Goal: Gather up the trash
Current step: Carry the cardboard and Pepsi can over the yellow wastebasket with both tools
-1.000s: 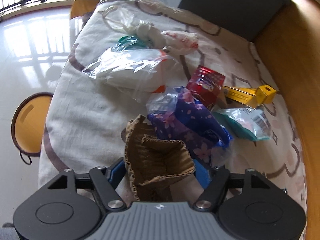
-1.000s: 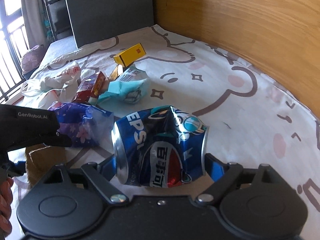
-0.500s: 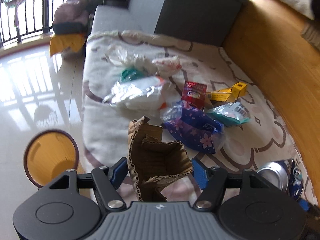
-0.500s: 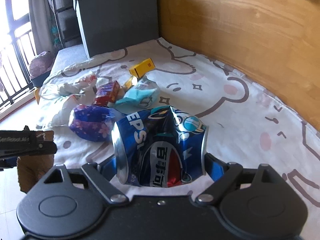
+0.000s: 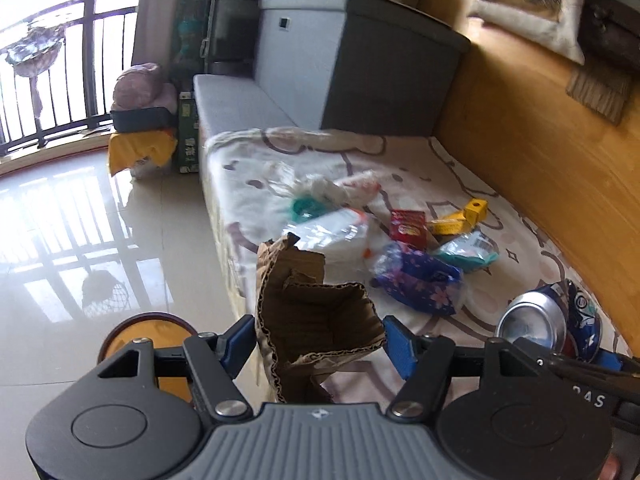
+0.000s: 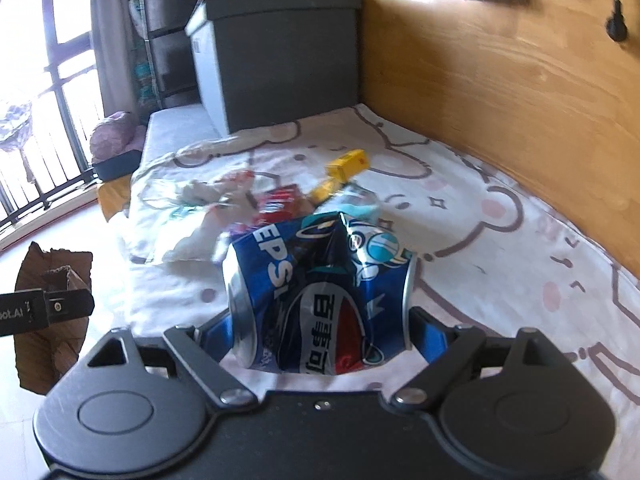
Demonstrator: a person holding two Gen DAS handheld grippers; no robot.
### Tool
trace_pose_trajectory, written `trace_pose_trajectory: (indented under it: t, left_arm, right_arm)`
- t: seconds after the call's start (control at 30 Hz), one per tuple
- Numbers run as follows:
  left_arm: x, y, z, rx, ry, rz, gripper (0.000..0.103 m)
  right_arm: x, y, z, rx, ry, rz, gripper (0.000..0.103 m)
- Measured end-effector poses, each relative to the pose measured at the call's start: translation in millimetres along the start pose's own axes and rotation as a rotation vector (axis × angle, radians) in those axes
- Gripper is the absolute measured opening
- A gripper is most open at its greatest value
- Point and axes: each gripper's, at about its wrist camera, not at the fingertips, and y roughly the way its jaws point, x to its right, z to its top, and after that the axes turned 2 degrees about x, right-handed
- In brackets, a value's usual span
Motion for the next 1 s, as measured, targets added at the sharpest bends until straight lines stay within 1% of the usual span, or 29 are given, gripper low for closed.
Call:
trace_pose_trajectory:
  t: [0.23,0.53,0.77,1.0]
  left_arm:
    - [-51.6,-18.0,4.8,0.034,-0.008,0.060,0.068]
    - [-124.0,-18.9,19.0,0.043,-0.026,0.149,0.068]
    - [-177.2,6.2,13.4,0.013,-0.070,0.200,0.069]
    - [-232.5,43.4,-9.8,-0.042,-0.132,0.245,0.069]
  right_arm:
    - [-52.6,2.8,2.6,0.004,-0.052,0.053,0.090]
    - [-120.6,21.6,4.0,-0.018,-0.119,0.123,0.090]
    - [-177.1,44.6,2.0,-0.035,-0.163,0.180,0.090]
    - [-236.4,84.2,-17.8,-0.106,-0.245,0.245,0.090]
